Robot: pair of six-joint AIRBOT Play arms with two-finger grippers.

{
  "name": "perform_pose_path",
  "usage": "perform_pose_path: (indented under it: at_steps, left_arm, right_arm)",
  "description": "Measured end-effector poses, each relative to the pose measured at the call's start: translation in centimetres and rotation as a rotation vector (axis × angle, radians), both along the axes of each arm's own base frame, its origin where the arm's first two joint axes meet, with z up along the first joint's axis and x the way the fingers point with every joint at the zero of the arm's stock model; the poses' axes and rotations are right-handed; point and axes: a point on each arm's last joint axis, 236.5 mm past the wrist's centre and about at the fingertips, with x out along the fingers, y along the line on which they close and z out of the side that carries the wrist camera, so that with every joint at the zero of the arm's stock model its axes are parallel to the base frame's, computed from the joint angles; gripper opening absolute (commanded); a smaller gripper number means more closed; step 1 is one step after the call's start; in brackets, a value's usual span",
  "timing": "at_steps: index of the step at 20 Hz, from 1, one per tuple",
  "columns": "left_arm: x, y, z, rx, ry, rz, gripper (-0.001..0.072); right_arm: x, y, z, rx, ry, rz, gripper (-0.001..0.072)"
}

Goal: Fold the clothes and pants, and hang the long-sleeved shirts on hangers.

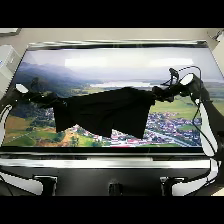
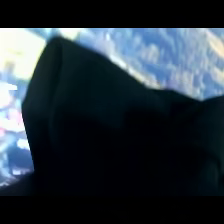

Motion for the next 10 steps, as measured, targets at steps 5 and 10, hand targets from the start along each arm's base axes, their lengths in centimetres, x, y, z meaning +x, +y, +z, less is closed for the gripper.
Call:
perform_pose_path:
  at_steps: [5,10]
  left_arm:
    - [0.1,3.0,7.1,0.002,-0.021,0.004,0.0691]
    - [-5.6,3.8,13.9,-0.048,0.013,0.077,0.0674]
  right_arm:
    - [-1.0,0.6,1.0,0.008,0.013,0.029,0.0035]
    - [-2.4,1.0,3.6,0.008,0.003,0.074,0.0036]
